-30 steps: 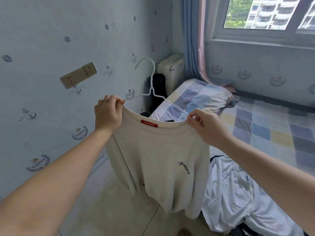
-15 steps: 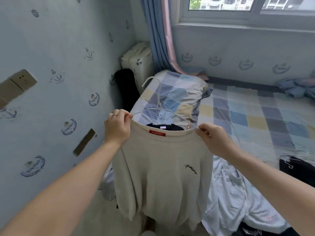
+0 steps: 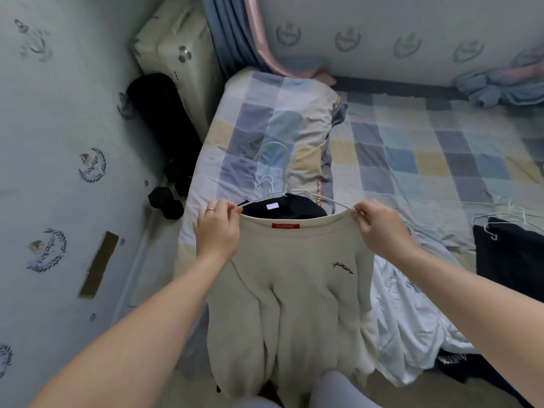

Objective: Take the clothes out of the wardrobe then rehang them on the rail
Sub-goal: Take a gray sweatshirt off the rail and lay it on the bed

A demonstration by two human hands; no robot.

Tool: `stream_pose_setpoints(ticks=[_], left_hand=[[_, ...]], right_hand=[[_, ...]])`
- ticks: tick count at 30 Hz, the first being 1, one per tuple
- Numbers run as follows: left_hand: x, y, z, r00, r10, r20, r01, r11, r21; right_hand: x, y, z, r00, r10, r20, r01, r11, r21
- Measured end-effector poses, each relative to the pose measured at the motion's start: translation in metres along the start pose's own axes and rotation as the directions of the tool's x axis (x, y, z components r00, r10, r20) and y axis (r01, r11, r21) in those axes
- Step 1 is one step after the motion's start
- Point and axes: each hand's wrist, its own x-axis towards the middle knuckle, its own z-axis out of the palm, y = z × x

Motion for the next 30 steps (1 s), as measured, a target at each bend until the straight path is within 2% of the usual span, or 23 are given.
stream_pose_setpoints(ticks=[4, 13, 20, 26, 30], left_hand=[[0.027, -0.028, 0.043, 0.996, -0.06, 0.064, 0.059, 0.998, 0.024], [0.09, -0.089, 0.167, 0.948, -0.235, 0.215, 0.211, 0.969, 0.126], [0.145, -0.124, 0.255, 0.948, -0.278, 0.156, 0.248, 0.951, 0.184], [0.147, -0.139, 0.284, 0.953, -0.239, 0.185, 0.197, 0.955, 0.221], [0.112, -0.125, 0.27, 0.93, -0.232, 0.286, 0.156, 0.952, 0.265]], right_hand=[[0.038, 0.012, 0.049, 0.996, 0.078, 0.049, -0.076, 0.996, -0.042], [0.138, 0.066, 0.176, 0.981, 0.128, 0.148, -0.116, 0.99, -0.083], [0.208, 0.106, 0.258, 0.97, 0.154, 0.187, -0.147, 0.988, -0.049], [0.217, 0.122, 0.282, 0.939, 0.137, 0.314, -0.165, 0.984, 0.062], [0.186, 0.122, 0.265, 0.929, 0.146, 0.34, -0.156, 0.988, 0.002]])
